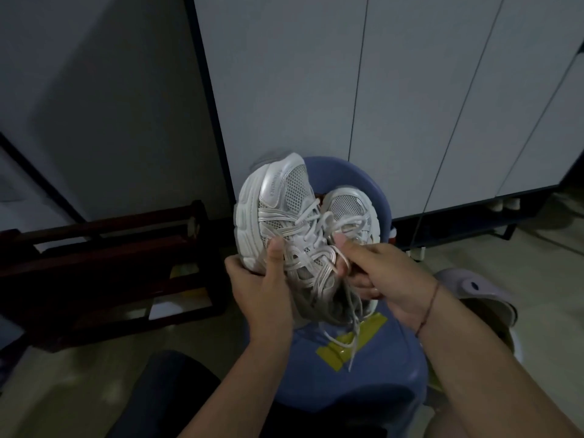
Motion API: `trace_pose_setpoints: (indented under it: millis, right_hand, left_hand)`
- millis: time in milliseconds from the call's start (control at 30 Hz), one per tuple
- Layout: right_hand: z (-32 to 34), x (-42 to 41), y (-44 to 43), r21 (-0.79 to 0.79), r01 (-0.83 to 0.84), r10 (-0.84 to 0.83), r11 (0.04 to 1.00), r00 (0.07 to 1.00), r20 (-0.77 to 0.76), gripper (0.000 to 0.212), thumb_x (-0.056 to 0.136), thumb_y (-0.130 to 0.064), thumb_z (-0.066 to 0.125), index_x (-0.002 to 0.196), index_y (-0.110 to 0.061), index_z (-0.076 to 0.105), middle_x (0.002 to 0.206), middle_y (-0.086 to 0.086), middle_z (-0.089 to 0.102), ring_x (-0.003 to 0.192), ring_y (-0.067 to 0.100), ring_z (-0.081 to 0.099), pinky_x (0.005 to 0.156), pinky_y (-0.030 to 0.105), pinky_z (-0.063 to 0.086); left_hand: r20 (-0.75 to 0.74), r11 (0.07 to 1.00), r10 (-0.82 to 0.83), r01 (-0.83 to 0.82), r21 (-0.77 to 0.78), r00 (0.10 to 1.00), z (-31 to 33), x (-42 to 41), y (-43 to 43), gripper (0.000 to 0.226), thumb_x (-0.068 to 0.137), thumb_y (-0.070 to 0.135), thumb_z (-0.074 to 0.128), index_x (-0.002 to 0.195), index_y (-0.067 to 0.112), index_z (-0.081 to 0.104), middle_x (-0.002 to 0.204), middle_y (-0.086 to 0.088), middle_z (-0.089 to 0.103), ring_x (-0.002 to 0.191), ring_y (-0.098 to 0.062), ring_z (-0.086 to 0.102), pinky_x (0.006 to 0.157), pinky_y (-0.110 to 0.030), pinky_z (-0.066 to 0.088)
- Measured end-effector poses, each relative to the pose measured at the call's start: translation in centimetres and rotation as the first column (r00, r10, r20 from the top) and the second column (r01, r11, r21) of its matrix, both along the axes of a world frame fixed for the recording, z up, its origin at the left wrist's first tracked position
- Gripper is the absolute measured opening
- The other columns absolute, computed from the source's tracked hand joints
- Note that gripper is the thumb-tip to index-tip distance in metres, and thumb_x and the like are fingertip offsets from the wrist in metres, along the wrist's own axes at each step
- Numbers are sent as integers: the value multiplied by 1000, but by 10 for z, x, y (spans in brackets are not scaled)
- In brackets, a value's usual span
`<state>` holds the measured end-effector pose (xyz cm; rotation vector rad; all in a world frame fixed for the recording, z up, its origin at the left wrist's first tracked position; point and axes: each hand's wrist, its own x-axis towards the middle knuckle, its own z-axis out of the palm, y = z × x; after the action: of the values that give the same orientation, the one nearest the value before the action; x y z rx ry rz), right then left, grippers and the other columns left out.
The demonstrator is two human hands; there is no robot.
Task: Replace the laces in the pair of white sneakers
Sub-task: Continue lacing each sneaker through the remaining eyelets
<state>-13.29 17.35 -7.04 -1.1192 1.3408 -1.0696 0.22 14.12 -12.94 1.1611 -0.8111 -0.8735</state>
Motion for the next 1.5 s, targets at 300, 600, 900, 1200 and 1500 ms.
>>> trace_pose_setpoints:
  millis: [300, 600, 900, 1200, 1500]
  right_hand:
    - [-4, 12, 7, -665, -244, -5, 706, 937, -349, 24, 90, -23, 63, 68, -13, 66, 66, -4, 52, 61, 6, 48, 61, 16, 39]
    - [0, 21, 8, -177, 9, 19, 984, 987, 157, 33, 92, -31, 51, 87, -4, 69, 51, 6, 53, 38, 9, 33, 41, 19, 28]
    - [-4, 28, 11, -483, -254, 161, 838, 961, -224, 23, 94, -24, 51, 83, -13, 69, 61, 4, 66, 54, 10, 58, 57, 17, 45]
    - [5, -7, 2, -537, 42, -165, 842, 969, -183, 16, 72, -39, 69, 77, -24, 72, 76, 5, 70, 70, 34, 60, 70, 39, 56]
    - [-2, 7, 5, -676, -142, -327, 723, 791, -517, 14, 72, -20, 73, 85, -24, 67, 83, -11, 53, 69, 4, 51, 69, 6, 39]
  left_hand:
    - [-177, 996, 1, 15, 89, 984, -8, 1, -11, 60, 73, 57, 69, 112, 12, 61, 108, -5, 72, 97, -17, 70, 87, -39, 57]
    - [-130, 994, 41, -27, 109, 991, -3, 5, -10, 28, 83, 44, 70, 90, 24, 52, 96, 5, 65, 86, -4, 63, 71, -21, 49]
    - [-112, 994, -8, 21, 108, 994, 0, 10, -14, 72, 62, 73, 63, 106, 16, 63, 102, 0, 72, 94, -15, 70, 83, -36, 56]
    - [-334, 923, -229, 313, 224, 915, 13, 17, -20, 52, 92, 52, 53, 120, 11, 65, 102, -8, 75, 80, -15, 73, 55, -21, 57]
    - [-249, 943, -264, 304, 138, 932, 18, 15, -16, 34, 91, 45, 57, 107, 17, 66, 92, 1, 76, 78, -8, 73, 62, -18, 58]
